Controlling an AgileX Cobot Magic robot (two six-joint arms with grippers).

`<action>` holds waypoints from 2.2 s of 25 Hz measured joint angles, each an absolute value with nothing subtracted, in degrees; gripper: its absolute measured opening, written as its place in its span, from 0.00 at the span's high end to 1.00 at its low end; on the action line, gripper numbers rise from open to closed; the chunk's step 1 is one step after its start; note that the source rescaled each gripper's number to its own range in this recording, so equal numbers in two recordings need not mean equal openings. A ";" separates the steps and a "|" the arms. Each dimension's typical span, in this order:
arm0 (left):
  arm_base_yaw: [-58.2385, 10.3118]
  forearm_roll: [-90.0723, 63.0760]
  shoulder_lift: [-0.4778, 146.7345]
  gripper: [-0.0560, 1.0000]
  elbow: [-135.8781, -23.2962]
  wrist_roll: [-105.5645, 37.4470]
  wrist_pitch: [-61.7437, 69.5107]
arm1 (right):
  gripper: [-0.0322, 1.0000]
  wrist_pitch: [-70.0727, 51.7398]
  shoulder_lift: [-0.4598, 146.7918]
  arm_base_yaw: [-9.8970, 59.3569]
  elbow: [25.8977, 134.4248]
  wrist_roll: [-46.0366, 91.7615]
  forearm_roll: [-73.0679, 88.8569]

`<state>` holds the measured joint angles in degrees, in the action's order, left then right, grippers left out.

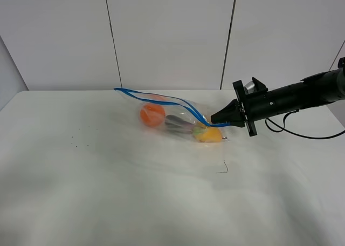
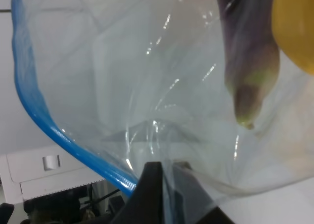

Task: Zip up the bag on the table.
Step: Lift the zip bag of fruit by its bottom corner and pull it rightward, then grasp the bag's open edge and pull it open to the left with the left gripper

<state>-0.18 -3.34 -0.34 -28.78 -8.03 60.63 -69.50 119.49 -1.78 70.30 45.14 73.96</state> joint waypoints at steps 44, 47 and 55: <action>-22.83 -24.70 80.13 0.06 -68.32 -62.91 27.68 | 0.97 -69.43 119.49 0.04 70.30 46.24 77.88; -29.78 -24.91 84.88 0.06 -68.32 -60.48 21.78 | 0.97 -69.43 119.49 0.04 70.30 46.24 78.01; -42.03 -20.56 95.33 0.08 -68.32 -59.44 11.09 | 0.97 -69.43 119.49 0.04 70.30 45.60 79.29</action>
<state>-42.03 -20.56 95.33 -68.32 -59.44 11.09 -69.43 119.49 0.04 70.30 45.60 79.29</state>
